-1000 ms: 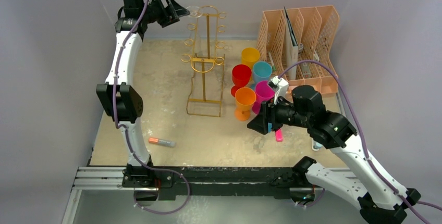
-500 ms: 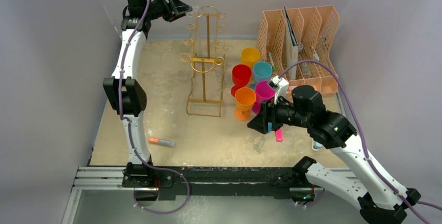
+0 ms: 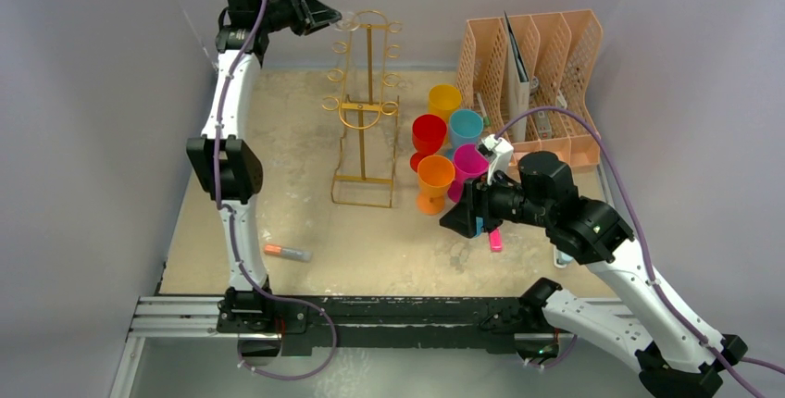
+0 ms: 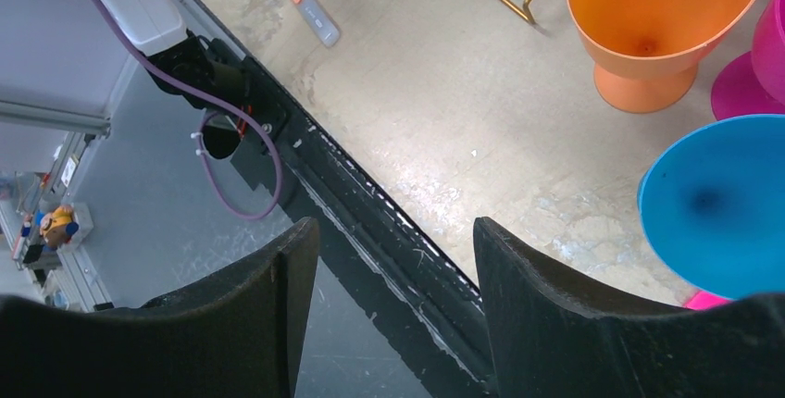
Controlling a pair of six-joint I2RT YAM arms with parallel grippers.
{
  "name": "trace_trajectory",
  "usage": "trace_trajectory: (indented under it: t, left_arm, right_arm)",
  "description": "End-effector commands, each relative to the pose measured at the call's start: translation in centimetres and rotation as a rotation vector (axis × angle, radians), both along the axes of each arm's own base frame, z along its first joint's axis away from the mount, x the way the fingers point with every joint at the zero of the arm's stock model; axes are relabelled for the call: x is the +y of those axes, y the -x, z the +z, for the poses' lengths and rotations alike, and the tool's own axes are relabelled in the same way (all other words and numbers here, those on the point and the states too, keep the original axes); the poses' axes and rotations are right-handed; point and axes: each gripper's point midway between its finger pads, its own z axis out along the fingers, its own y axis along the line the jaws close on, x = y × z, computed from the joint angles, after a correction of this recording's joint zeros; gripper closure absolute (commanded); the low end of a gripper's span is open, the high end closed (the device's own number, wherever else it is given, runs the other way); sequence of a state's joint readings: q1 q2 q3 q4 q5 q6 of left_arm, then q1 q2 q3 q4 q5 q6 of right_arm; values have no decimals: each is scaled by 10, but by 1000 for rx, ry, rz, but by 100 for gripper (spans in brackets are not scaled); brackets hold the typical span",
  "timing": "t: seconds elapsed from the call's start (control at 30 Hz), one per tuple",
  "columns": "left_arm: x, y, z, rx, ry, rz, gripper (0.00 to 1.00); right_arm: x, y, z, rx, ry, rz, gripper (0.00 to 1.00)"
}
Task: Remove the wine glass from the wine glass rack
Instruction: Pick up the wine glass from the wine rack.
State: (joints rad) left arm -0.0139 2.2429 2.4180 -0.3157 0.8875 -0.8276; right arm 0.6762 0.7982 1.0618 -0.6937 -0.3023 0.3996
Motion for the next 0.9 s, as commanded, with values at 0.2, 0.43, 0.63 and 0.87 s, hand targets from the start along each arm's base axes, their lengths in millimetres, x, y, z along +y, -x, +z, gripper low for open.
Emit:
trace_trajectory:
  t: [0.2,0.43,0.63,0.87]
  left_arm:
    - [-12,-2,4,-23,10,-29,76]
    - [-14,0,5,-24,9,-35,93]
    - [-13,4,2,-6,6,-37,100]
    - [-14,8,8,-8,20,-40,92]
  right_arm:
    - [-2,-4,13,-56,-10,-14,35]
    - [-3,-5,13,-59,-9,-20,35]
    - [-4,-6,12,-57,-2,-27,35]
    - [-5,-6,11,-52,0,-34,35]
